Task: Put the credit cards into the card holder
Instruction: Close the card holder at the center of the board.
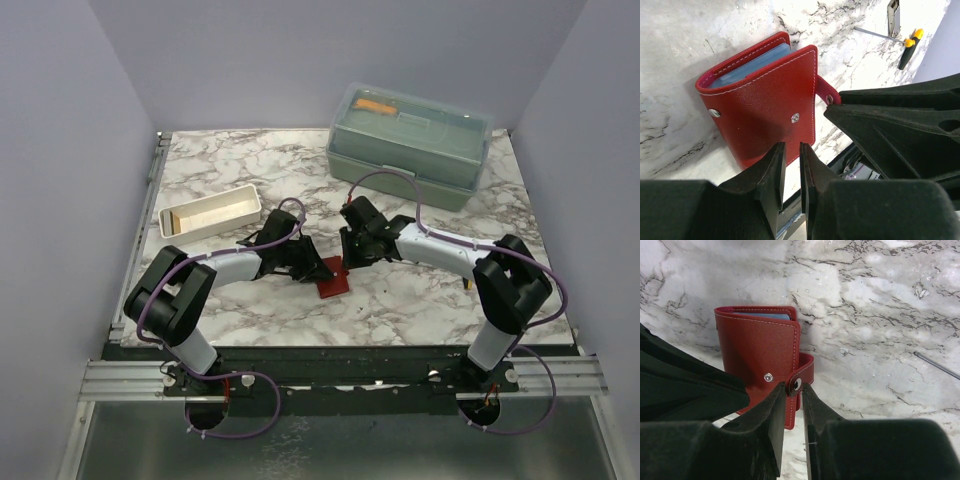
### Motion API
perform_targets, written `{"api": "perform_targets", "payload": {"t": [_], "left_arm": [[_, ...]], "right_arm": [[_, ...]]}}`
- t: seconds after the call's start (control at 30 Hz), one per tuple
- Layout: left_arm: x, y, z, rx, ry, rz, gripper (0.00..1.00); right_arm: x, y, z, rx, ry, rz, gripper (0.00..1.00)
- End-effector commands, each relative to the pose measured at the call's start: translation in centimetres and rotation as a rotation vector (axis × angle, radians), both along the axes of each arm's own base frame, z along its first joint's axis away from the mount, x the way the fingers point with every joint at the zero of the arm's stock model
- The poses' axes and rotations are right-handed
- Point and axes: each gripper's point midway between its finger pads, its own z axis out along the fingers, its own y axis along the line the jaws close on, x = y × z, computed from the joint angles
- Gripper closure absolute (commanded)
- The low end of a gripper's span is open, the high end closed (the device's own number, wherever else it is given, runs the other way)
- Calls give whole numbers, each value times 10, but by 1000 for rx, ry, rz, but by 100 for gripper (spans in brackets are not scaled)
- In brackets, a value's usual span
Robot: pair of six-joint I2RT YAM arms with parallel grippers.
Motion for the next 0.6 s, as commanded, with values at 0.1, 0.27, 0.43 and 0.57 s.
{"api": "perform_targets", "payload": {"t": [0.1,0.27,0.43,0.57], "left_arm": [[7,-2,2,8,-37,5,77],[8,1,-3,33,-34,16,77],[10,4,-6,50,-35,33,78],[11,6,-11,69,-30,47,78]], "right_arm": [[7,0,-3,-30,-9,-11,85],[7,3,4,-1,-12,-10,100],[-2,14,10,79,3,25,100],[-9,23,6,125,30,73,100]]}}
